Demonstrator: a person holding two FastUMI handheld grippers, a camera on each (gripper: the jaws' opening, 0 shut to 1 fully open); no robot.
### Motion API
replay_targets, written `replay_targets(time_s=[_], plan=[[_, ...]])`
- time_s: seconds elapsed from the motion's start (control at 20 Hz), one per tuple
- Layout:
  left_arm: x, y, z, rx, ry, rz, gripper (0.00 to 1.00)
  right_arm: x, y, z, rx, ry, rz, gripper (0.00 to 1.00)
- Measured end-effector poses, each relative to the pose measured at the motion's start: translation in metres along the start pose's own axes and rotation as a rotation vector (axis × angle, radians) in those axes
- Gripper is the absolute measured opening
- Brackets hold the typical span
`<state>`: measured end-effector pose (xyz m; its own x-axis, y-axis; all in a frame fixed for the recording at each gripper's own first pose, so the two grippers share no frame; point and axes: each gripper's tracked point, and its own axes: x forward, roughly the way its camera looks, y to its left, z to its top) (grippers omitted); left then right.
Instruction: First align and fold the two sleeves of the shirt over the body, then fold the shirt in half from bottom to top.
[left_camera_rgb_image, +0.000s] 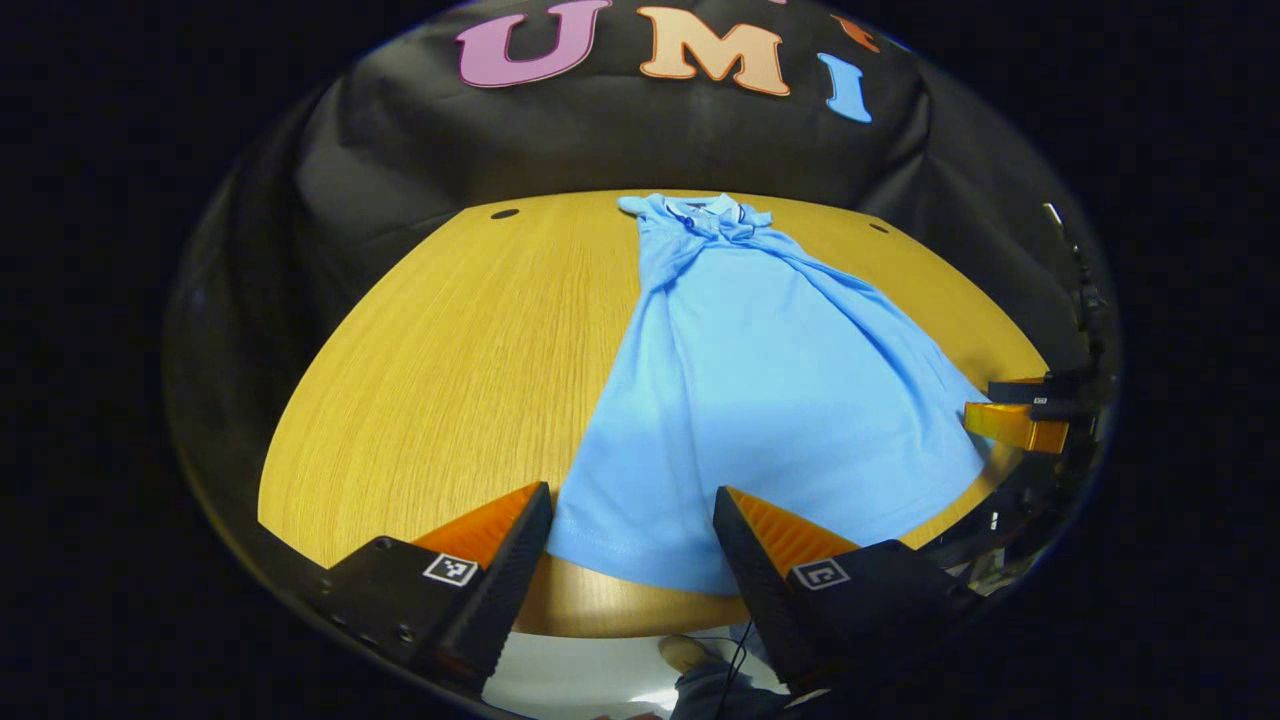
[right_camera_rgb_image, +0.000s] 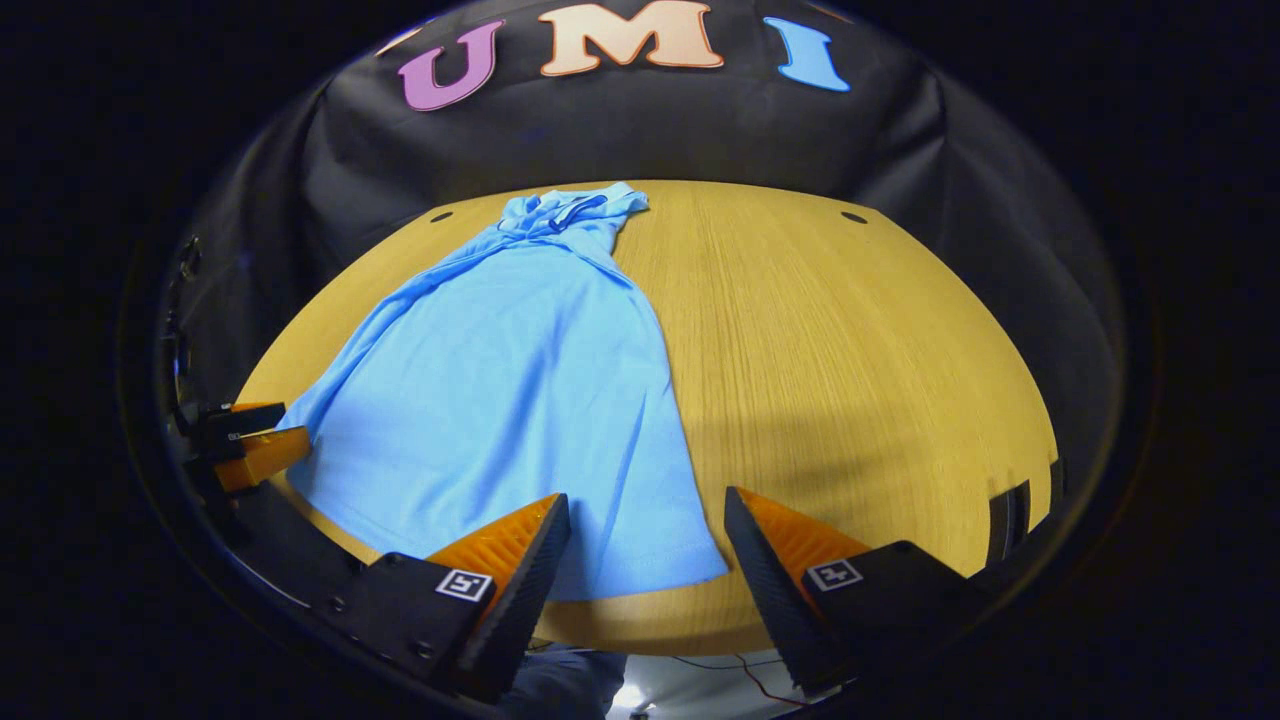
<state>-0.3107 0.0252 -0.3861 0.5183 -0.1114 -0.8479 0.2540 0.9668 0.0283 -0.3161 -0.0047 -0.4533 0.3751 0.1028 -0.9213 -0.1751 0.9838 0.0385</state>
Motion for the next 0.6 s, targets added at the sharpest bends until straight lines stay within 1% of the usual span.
replay_targets(time_s=[0.05,0.1,0.2,0.3,0.35,0.4,0.45,0.5,0.6], plan=[[0.0,-0.006,-0.001,0.005,0.002,-0.005,1.0,-0.001,0.006,-0.002,-0.018,0.004,0.012,0.87],[0.0,-0.011,0.001,0.011,0.002,-0.01,0.97,0.0,0.014,0.0,-0.028,0.004,0.031,0.83],[0.0,-0.024,0.001,0.023,0.002,-0.029,0.87,0.0,0.031,-0.001,-0.051,0.005,0.067,0.51],[0.006,-0.035,0.004,0.01,-0.02,-0.047,0.62,0.001,0.038,0.0,-0.068,-0.009,0.059,0.04],[0.006,-0.041,0.007,-0.014,-0.037,-0.063,0.38,-0.001,0.043,-0.003,-0.057,-0.003,0.069,0.07],[0.007,-0.042,0.008,-0.049,-0.044,-0.056,0.22,-0.001,0.049,-0.002,-0.023,0.009,0.102,0.03],[0.008,-0.042,0.008,-0.087,-0.041,-0.055,0.04,0.0,0.053,-0.002,0.017,0.024,0.125,0.02],[0.009,-0.042,0.008,-0.127,-0.027,-0.057,0.0,0.001,0.053,0.001,0.056,0.024,0.143,0.03],[0.007,-0.044,0.011,-0.202,-0.01,-0.075,0.0,0.002,0.052,0.003,0.128,0.028,0.159,0.03]])
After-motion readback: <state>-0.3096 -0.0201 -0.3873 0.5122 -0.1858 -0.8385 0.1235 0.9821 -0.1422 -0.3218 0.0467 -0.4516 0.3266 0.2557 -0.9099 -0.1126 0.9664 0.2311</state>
